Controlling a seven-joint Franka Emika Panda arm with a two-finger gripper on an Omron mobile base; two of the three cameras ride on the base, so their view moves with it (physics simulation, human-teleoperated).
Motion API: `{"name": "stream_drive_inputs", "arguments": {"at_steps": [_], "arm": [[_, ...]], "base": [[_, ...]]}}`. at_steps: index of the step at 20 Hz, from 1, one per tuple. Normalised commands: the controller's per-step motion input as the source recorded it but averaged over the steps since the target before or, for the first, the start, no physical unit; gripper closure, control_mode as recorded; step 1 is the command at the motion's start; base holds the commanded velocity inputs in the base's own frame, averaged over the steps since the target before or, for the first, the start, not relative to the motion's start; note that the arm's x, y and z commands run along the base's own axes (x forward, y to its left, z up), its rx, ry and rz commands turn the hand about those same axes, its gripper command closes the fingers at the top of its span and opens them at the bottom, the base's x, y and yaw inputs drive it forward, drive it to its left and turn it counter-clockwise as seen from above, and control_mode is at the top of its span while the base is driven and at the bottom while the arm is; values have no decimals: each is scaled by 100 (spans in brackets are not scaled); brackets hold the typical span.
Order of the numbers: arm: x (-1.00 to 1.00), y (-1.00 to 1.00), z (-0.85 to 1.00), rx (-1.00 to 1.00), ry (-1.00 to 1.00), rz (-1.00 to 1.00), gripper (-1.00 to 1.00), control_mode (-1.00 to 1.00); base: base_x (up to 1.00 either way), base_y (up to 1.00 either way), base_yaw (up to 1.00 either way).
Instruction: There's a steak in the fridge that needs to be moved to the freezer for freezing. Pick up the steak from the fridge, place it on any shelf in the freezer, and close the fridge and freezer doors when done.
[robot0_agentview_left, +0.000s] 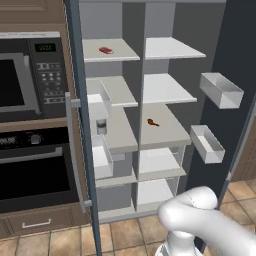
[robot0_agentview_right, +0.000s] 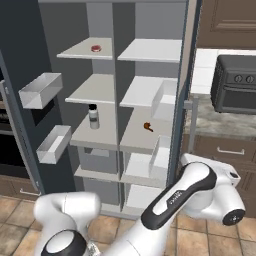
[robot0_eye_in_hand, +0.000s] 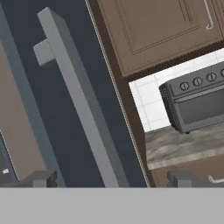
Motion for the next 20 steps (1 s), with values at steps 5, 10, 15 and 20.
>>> {"name": "stream_drive_inputs", "arguments": {"at_steps": [5, 10, 15, 20], "arm": [[40, -16, -6, 0, 2, 10, -100, -100], [60, -6, -17, 0, -1, 5, -100, -100], [47, -2, -25, 0, -10, 4, -100, -100], [33, 2, -20, 0, 0, 0, -100, -100]], "base": [[0, 0, 0], [0, 0, 0], [0, 0, 0], [0, 0, 0]]}}
